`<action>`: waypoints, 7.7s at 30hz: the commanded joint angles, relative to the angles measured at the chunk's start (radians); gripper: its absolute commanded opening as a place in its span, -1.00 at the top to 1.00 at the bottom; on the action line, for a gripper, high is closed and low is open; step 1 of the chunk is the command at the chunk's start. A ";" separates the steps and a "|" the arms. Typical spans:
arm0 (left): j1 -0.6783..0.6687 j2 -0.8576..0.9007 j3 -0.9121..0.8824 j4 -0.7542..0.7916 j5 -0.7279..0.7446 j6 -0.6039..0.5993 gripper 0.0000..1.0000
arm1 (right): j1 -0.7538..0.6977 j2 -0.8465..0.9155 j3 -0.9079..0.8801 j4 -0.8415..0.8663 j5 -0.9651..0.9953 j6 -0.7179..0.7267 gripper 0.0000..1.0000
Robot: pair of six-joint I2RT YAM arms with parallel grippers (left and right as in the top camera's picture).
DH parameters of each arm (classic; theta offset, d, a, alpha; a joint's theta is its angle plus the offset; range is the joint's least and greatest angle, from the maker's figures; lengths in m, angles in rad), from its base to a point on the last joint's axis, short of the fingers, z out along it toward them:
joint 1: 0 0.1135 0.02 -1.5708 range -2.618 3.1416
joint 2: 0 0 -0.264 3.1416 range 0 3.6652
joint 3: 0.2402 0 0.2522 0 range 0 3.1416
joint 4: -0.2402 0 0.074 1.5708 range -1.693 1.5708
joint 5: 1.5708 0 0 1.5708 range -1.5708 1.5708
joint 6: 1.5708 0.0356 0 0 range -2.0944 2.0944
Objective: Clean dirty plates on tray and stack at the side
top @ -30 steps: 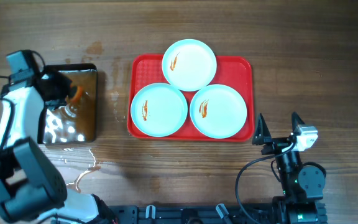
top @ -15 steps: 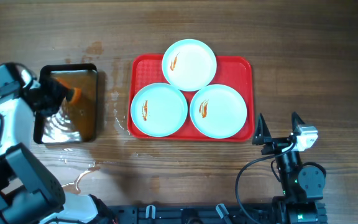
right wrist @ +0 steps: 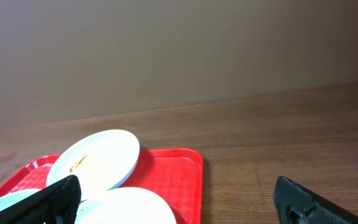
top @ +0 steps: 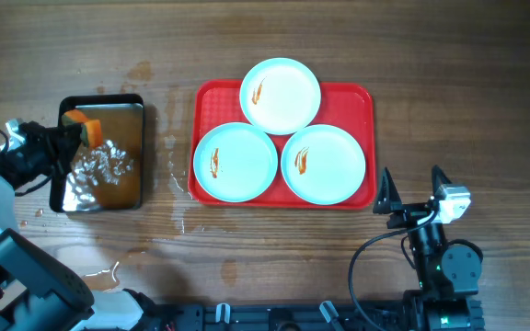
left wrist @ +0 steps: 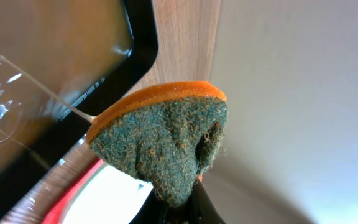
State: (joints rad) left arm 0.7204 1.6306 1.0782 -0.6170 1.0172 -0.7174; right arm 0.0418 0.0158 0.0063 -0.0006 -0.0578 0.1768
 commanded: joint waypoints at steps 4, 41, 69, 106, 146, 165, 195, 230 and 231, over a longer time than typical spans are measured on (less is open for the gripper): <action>0.003 -0.021 0.008 -0.001 0.047 -0.269 0.92 | -0.007 -0.006 -0.001 0.003 0.013 -0.017 -0.99; 0.004 -0.020 0.008 -0.067 -0.087 -0.500 0.92 | -0.007 -0.006 -0.001 0.003 0.014 -0.017 -0.99; -0.043 -0.039 -0.018 -0.087 -0.200 -0.683 0.92 | -0.007 -0.006 -0.001 0.003 0.013 -0.018 -1.00; -0.612 -0.277 -0.020 0.000 -1.824 -0.540 0.92 | -0.007 -0.006 -0.001 0.003 0.013 -0.017 -1.00; -0.640 -0.257 -0.055 0.286 -1.500 0.141 0.92 | -0.007 -0.006 -0.001 0.003 0.013 -0.017 -0.99; -0.645 -0.539 -0.097 0.307 -1.289 0.265 0.92 | -0.007 -0.006 -0.001 0.003 0.013 -0.017 -1.00; -0.770 -0.413 -0.124 0.119 -1.247 0.414 0.92 | -0.007 -0.006 -0.001 0.003 0.013 -0.017 -0.99; -1.283 0.055 -0.080 0.171 -1.120 0.043 0.92 | -0.007 -0.006 -0.001 0.003 0.014 -0.017 -0.99; -1.283 0.055 -0.083 0.171 -1.120 0.043 0.92 | -0.007 -0.006 -0.001 0.003 0.013 -0.017 -1.00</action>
State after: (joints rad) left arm -0.5621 1.6775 0.9997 -0.4477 -0.0666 -0.6609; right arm 0.0418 0.0154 0.0063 -0.0006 -0.0574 0.1768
